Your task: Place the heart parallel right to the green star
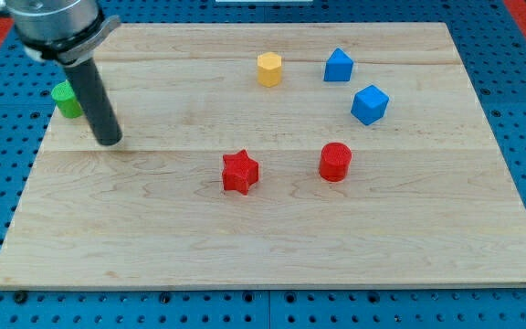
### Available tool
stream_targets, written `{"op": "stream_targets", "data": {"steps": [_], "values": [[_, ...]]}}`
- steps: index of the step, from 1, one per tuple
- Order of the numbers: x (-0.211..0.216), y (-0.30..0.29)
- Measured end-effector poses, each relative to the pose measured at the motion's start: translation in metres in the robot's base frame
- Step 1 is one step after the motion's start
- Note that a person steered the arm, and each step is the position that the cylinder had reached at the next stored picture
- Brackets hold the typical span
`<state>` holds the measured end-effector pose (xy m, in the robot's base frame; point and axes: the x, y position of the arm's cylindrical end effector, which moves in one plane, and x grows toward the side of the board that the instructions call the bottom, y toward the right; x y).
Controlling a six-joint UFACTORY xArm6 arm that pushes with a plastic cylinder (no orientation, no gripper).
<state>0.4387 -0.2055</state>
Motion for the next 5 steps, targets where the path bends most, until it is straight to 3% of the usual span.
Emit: {"op": "stream_targets", "data": {"steps": [1, 2, 4, 5], "values": [[0.001, -0.067], [-0.044, -0.066], [-0.086, 0.093], [-0.090, 0.113]]}}
